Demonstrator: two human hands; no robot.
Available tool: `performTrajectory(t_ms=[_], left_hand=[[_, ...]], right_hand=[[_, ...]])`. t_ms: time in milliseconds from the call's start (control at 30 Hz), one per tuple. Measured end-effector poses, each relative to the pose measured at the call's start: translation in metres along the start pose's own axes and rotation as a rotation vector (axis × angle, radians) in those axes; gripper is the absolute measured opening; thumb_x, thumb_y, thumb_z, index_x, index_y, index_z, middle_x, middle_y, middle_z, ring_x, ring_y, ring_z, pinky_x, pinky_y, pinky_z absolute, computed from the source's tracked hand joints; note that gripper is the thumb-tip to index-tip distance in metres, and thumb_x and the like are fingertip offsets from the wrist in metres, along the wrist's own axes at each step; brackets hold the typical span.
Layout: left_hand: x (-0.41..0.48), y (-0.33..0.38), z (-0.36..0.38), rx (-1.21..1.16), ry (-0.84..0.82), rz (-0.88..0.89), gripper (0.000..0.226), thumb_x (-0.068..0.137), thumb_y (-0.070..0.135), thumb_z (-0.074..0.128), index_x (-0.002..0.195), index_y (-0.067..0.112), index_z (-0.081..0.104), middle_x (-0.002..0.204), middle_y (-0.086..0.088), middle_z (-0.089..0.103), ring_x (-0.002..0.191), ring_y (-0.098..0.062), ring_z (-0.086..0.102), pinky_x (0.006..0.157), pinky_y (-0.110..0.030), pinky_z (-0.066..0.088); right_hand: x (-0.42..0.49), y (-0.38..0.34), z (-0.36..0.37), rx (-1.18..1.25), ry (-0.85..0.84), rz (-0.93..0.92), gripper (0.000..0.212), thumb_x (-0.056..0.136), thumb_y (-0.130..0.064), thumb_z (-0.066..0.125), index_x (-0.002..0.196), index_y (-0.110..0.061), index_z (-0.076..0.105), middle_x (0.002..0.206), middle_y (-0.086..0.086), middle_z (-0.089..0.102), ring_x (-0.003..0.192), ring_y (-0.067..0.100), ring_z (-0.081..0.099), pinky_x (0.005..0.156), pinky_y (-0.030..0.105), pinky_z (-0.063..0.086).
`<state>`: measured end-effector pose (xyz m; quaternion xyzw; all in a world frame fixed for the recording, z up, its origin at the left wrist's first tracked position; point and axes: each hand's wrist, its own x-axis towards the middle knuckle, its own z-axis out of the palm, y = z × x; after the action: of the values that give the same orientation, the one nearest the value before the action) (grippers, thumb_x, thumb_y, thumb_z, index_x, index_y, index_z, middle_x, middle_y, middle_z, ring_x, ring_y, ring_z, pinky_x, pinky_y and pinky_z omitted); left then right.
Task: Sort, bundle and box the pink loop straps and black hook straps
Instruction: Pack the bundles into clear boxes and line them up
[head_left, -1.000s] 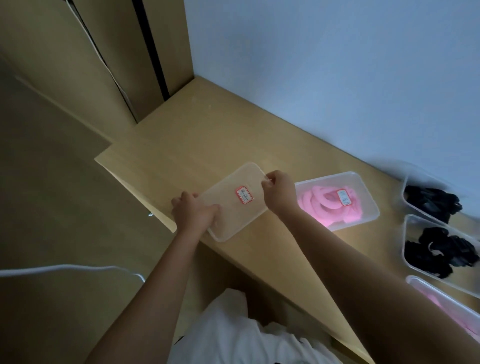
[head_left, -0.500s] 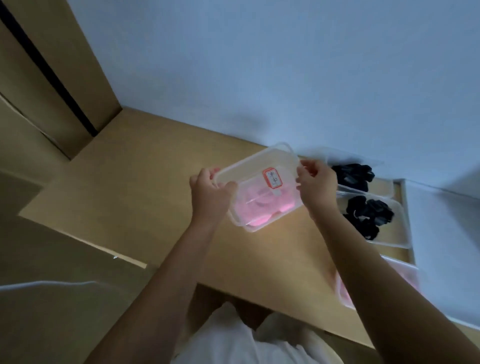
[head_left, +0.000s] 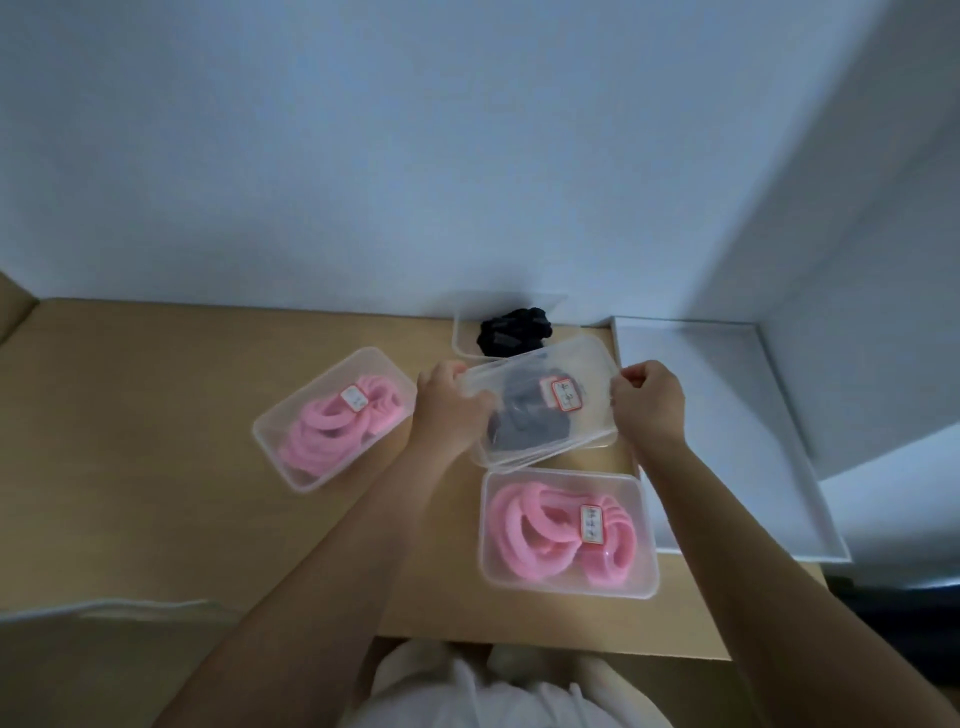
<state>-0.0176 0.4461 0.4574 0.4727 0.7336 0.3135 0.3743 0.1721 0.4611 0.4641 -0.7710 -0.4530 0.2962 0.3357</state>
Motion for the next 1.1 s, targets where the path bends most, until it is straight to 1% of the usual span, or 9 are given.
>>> performTrajectory(t_ms=[200, 333, 500, 567, 667, 800, 933, 1000, 1100], left_hand=[[0.004, 0.002, 0.022, 0.094, -0.013, -0.011, 0.050, 0.085, 0.013, 0.058, 0.132, 0.010, 0.044, 0.130, -0.006, 0.051, 0.115, -0.023, 0.052, 0.090, -0.026, 0.039], [-0.002, 0.000, 0.029, 0.113, 0.023, 0.015, 0.049, 0.083, 0.009, 0.058, 0.131, 0.010, 0.047, 0.128, -0.007, 0.054, 0.116, -0.023, 0.052, 0.097, -0.032, 0.041], [-0.002, 0.008, 0.025, 0.036, 0.061, 0.083, 0.039, 0.088, 0.007, 0.054, 0.126, 0.012, 0.050, 0.121, -0.001, 0.054, 0.113, -0.021, 0.053, 0.093, -0.030, 0.044], [0.002, 0.015, 0.022, 0.038, 0.092, 0.133, 0.045, 0.087, 0.006, 0.055, 0.131, 0.012, 0.047, 0.128, -0.005, 0.047, 0.117, -0.020, 0.048, 0.100, -0.034, 0.041], [0.017, 0.025, 0.010, -0.040, 0.159, 0.089, 0.054, 0.083, 0.008, 0.056, 0.135, 0.014, 0.042, 0.131, -0.004, 0.042, 0.118, -0.018, 0.046, 0.104, -0.035, 0.040], [0.042, 0.034, -0.006, -0.187, 0.091, -0.033, 0.039, 0.088, 0.013, 0.053, 0.127, 0.013, 0.049, 0.117, -0.001, 0.057, 0.102, -0.018, 0.058, 0.087, -0.035, 0.052], [0.068, 0.034, -0.011, -0.092, 0.079, 0.006, 0.031, 0.094, 0.011, 0.045, 0.124, 0.007, 0.053, 0.112, -0.005, 0.059, 0.094, -0.018, 0.055, 0.076, -0.029, 0.045], [0.083, 0.031, -0.009, -0.027, 0.074, 0.023, 0.023, 0.095, 0.010, 0.043, 0.114, 0.011, 0.055, 0.105, -0.004, 0.056, 0.094, -0.020, 0.054, 0.077, -0.030, 0.043], [0.101, 0.024, -0.004, 0.080, 0.082, 0.013, 0.023, 0.093, 0.006, 0.041, 0.077, 0.022, 0.045, 0.087, -0.004, 0.048, 0.078, -0.019, 0.046, 0.063, -0.027, 0.036]], right_hand=[[0.010, 0.010, 0.006, -0.084, -0.103, -0.009, 0.014, 0.093, -0.013, 0.048, 0.100, -0.003, 0.056, 0.100, 0.012, 0.061, 0.085, 0.021, 0.051, 0.075, 0.029, 0.039], [0.012, 0.014, 0.007, -0.104, -0.126, -0.032, 0.015, 0.094, -0.011, 0.048, 0.100, -0.001, 0.058, 0.098, 0.012, 0.061, 0.083, 0.020, 0.052, 0.071, 0.028, 0.041], [0.019, -0.001, -0.001, -0.041, -0.106, -0.076, 0.014, 0.095, -0.009, 0.045, 0.097, -0.002, 0.057, 0.089, 0.007, 0.055, 0.082, 0.020, 0.050, 0.071, 0.028, 0.037], [0.023, -0.010, -0.003, 0.013, -0.095, -0.073, 0.016, 0.095, -0.010, 0.045, 0.090, -0.002, 0.058, 0.083, 0.006, 0.055, 0.078, 0.020, 0.051, 0.068, 0.028, 0.039], [0.034, -0.022, -0.003, 0.127, -0.077, 0.014, 0.032, 0.093, -0.007, 0.047, 0.061, -0.009, 0.049, 0.060, 0.004, 0.046, 0.056, 0.017, 0.042, 0.050, 0.024, 0.035], [0.053, -0.039, 0.007, 0.243, -0.066, 0.122, 0.036, 0.090, -0.006, 0.052, 0.056, -0.012, 0.044, 0.056, 0.003, 0.042, 0.051, 0.015, 0.037, 0.048, 0.023, 0.034], [0.070, -0.055, 0.025, 0.213, -0.073, 0.146, 0.029, 0.090, -0.009, 0.055, 0.062, -0.012, 0.049, 0.066, 0.003, 0.050, 0.067, 0.018, 0.049, 0.065, 0.027, 0.042], [0.079, -0.058, 0.034, 0.160, -0.082, 0.147, 0.020, 0.090, -0.010, 0.058, 0.070, -0.009, 0.053, 0.077, 0.006, 0.056, 0.076, 0.020, 0.053, 0.071, 0.029, 0.045], [0.092, -0.057, 0.045, 0.065, -0.092, 0.149, 0.007, 0.089, -0.010, 0.059, 0.085, -0.004, 0.059, 0.083, 0.009, 0.058, 0.078, 0.021, 0.057, 0.070, 0.029, 0.047]])
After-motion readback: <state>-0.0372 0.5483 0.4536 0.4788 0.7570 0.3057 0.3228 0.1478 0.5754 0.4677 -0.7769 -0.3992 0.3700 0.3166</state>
